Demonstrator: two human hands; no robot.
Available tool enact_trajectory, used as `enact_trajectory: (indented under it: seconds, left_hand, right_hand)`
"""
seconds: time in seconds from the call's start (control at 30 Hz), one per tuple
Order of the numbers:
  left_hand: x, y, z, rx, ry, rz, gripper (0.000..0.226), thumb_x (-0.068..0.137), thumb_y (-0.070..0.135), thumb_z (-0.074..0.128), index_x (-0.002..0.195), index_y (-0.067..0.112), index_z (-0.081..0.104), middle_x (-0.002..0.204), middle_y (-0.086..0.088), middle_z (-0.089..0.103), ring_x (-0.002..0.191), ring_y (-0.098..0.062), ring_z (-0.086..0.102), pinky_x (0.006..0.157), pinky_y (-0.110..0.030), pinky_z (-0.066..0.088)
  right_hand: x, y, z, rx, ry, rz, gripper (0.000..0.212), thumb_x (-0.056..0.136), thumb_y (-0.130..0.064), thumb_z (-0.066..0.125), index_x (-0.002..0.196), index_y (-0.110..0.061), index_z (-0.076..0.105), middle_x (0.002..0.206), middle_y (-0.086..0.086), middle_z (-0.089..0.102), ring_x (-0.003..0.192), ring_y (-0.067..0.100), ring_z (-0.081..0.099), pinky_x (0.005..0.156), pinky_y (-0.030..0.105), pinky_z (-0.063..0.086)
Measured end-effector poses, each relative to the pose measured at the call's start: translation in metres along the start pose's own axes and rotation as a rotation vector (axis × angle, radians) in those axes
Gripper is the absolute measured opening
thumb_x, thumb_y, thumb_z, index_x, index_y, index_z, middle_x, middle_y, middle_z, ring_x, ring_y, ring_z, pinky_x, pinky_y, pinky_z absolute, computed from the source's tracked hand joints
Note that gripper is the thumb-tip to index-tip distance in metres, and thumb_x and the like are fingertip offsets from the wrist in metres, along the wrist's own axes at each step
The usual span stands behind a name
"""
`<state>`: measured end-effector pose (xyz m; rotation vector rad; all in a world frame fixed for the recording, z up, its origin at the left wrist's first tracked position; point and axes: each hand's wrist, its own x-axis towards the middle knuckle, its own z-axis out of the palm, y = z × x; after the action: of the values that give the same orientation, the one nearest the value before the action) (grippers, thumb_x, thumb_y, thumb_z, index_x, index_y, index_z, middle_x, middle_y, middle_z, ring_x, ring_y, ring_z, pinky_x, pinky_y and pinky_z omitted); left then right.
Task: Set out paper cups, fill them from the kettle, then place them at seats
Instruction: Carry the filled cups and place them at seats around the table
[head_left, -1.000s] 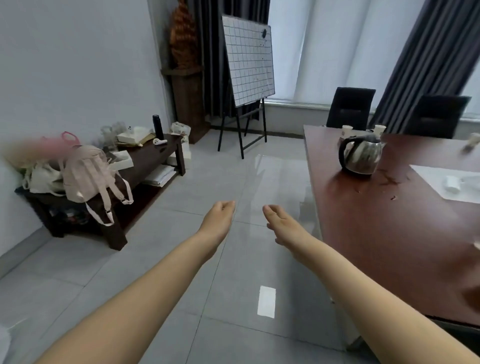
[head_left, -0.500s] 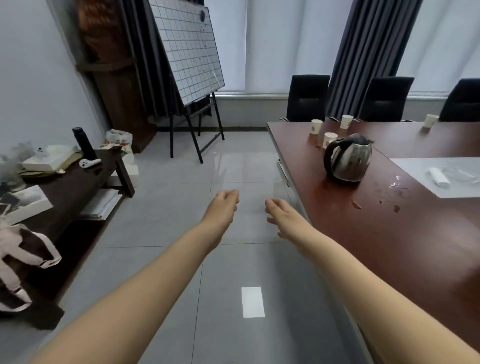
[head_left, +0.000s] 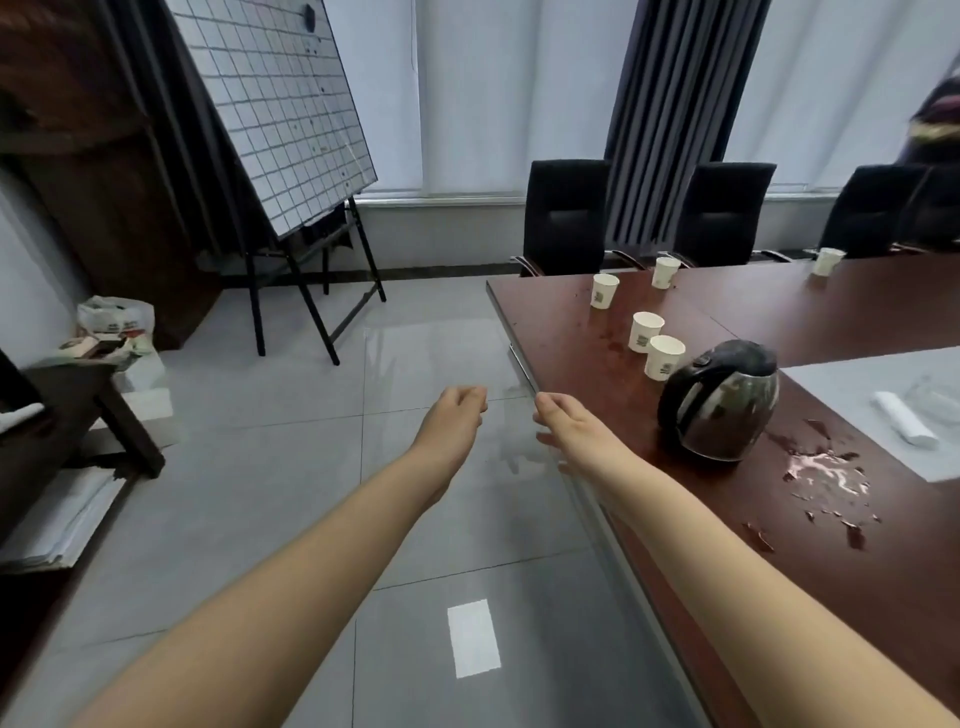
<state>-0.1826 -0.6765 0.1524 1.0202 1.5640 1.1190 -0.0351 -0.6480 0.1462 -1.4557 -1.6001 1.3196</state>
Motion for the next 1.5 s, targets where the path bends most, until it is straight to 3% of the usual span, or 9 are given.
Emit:
enact_trajectory:
  seconds: [0.17, 0.33, 0.47, 0.83, 1.07, 1.17, 1.27, 1.33, 1.5]
  left_hand:
    - [0.109, 0.002, -0.010, 0.018, -0.080, -0.004, 0.021, 0.100, 0.035, 0.038, 0.111, 0.021, 0.048, 0.123, 0.001, 0.056, 0.114, -0.015, 0.052, 0.106, -0.041, 0.039]
    - [0.227, 0.018, -0.016, 0.048, -0.202, -0.007, 0.024, 0.100, 0.034, 0.037, 0.114, 0.019, 0.049, 0.124, 0.001, 0.055, 0.115, -0.015, 0.052, 0.107, -0.042, 0.038]
    - [0.311, 0.046, -0.009, 0.103, -0.283, 0.041, 0.021, 0.101, 0.036, 0.036, 0.104, 0.022, 0.052, 0.120, 0.001, 0.056, 0.115, -0.016, 0.052, 0.107, -0.042, 0.038]
    - [0.468, 0.078, 0.085, 0.118, -0.513, 0.058, 0.013, 0.101, 0.035, 0.038, 0.100, 0.027, 0.048, 0.116, 0.004, 0.058, 0.109, -0.013, 0.055, 0.094, -0.036, 0.045]
    - [0.552, 0.089, 0.174, 0.178, -0.671, 0.034, 0.023, 0.101, 0.033, 0.038, 0.115, 0.019, 0.049, 0.112, 0.004, 0.057, 0.104, -0.012, 0.054, 0.084, -0.029, 0.044]
    - [0.574, 0.097, 0.212, 0.204, -0.733, 0.047, 0.022, 0.100, 0.033, 0.040, 0.114, 0.019, 0.050, 0.113, 0.003, 0.059, 0.104, -0.013, 0.054, 0.092, -0.033, 0.045]
    - [0.592, 0.097, 0.244, 0.211, -0.790, 0.051, 0.022, 0.100, 0.035, 0.041, 0.113, 0.021, 0.050, 0.109, 0.005, 0.059, 0.104, -0.013, 0.054, 0.099, -0.037, 0.042]
    - [0.601, 0.091, 0.261, 0.232, -0.822, 0.058, 0.022, 0.099, 0.037, 0.042, 0.113, 0.023, 0.050, 0.107, 0.007, 0.060, 0.106, -0.014, 0.054, 0.102, -0.038, 0.042]
    - [0.621, 0.065, 0.296, 0.301, -0.905, 0.080, 0.039, 0.096, 0.043, 0.044, 0.126, 0.019, 0.049, 0.128, 0.002, 0.055, 0.119, -0.018, 0.050, 0.106, -0.043, 0.039]
  right_hand:
    - [0.093, -0.001, 0.008, 0.031, 0.096, 0.035, 0.039, 0.099, -0.046, 0.036, 0.131, -0.025, 0.043, 0.117, -0.008, 0.053, 0.112, 0.013, 0.053, 0.075, 0.027, 0.038]
    - [0.192, -0.002, 0.007, 0.042, 0.224, 0.114, 0.044, 0.097, -0.052, 0.037, 0.132, -0.027, 0.044, 0.126, -0.008, 0.054, 0.119, 0.014, 0.052, 0.090, 0.029, 0.039]
    - [0.257, -0.016, -0.010, 0.059, 0.329, 0.158, 0.047, 0.095, -0.055, 0.037, 0.134, -0.028, 0.044, 0.135, -0.005, 0.052, 0.123, 0.014, 0.050, 0.107, 0.042, 0.037]
    - [0.374, 0.008, -0.071, 0.148, 0.550, 0.293, 0.031, 0.098, -0.051, 0.036, 0.121, -0.034, 0.046, 0.118, -0.007, 0.057, 0.117, 0.017, 0.055, 0.084, 0.030, 0.039]
    - [0.434, 0.042, -0.140, 0.222, 0.685, 0.394, 0.034, 0.099, -0.050, 0.035, 0.125, -0.030, 0.046, 0.121, -0.003, 0.056, 0.117, 0.017, 0.053, 0.089, 0.031, 0.038]
    - [0.447, 0.047, -0.171, 0.234, 0.759, 0.419, 0.038, 0.098, -0.049, 0.036, 0.126, -0.025, 0.049, 0.119, -0.003, 0.056, 0.119, 0.020, 0.051, 0.098, 0.036, 0.041]
    - [0.448, 0.051, -0.191, 0.216, 0.851, 0.450, 0.040, 0.097, -0.050, 0.038, 0.127, -0.024, 0.050, 0.125, 0.000, 0.057, 0.116, 0.023, 0.053, 0.093, 0.035, 0.041]
    - [0.446, 0.053, -0.198, 0.171, 0.940, 0.451, 0.043, 0.098, -0.045, 0.041, 0.132, -0.020, 0.048, 0.129, -0.003, 0.055, 0.115, 0.015, 0.051, 0.095, 0.031, 0.039]
    - [0.444, 0.070, -0.207, 0.123, 1.096, 0.503, 0.050, 0.097, -0.040, 0.047, 0.141, -0.015, 0.040, 0.135, 0.001, 0.053, 0.119, 0.014, 0.048, 0.098, 0.027, 0.035]
